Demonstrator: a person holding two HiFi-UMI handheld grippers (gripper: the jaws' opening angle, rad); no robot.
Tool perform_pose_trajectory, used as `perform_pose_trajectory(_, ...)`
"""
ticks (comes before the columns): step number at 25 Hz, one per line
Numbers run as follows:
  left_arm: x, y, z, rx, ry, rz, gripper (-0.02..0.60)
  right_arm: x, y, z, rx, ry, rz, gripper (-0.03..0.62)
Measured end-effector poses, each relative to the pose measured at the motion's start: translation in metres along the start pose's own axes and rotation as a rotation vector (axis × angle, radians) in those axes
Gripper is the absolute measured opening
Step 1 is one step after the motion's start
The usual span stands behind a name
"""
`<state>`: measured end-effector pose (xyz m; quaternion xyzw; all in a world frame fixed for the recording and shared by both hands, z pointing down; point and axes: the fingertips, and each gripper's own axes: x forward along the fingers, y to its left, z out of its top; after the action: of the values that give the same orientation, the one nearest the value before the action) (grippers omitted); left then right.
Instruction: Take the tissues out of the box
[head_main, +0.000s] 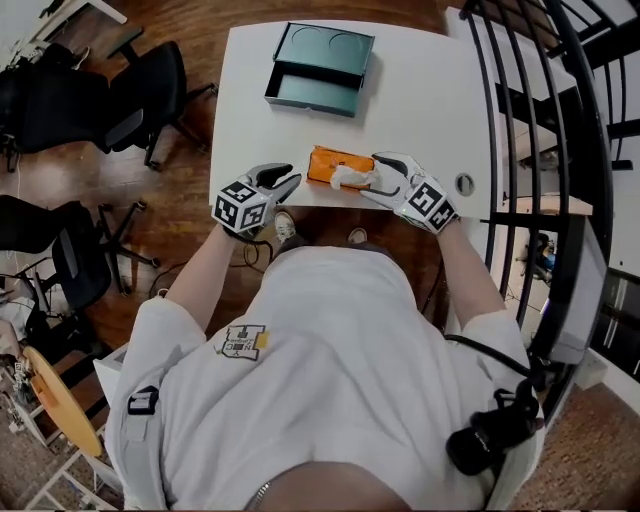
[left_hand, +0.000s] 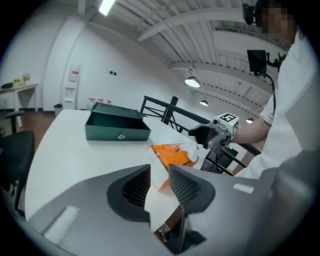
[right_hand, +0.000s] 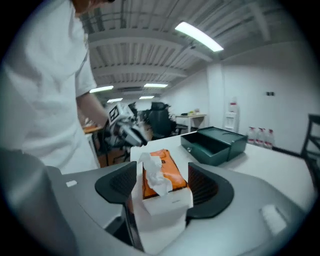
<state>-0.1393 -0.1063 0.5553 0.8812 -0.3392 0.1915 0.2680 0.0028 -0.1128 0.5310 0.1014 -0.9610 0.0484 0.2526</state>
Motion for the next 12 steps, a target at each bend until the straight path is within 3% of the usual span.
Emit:
perform_pose_trajectory(3, -0.010, 0.016, -0.032, -0.128, 0.001, 0.098, 0.104, -0.031, -0.003, -0.018, 0.292, -0.175, -0.151, 0.242)
perform_pose_trajectory(6, -0.009, 0.029, -0.063, -0.261, 0.001, 0.189, 0.103, -0.040, 0.009, -0.064, 0.561, -0.222, -0.239, 0.130)
perform_pose_trajectory(10, 0.000, 0.036, -0.078, -0.343, -0.017, 0.256, 0.052, -0.039, 0.013, -0.104, 0.741, -0.215, -0.303, 0.017)
perform_pose_trajectory(11, 0.001, 0.038, -0.080, -0.349, -0.019, 0.277, 0.004, -0.039, 0.011, -0.111, 0.773, -0.214, -0.317, 0.003)
perform_pose_trajectory(12, 0.002, 0.040, -0.081, -0.350, -0.022, 0.298, 0.000, -0.039, 0.008, -0.116, 0.802, -0.214, -0.330, 0.000)
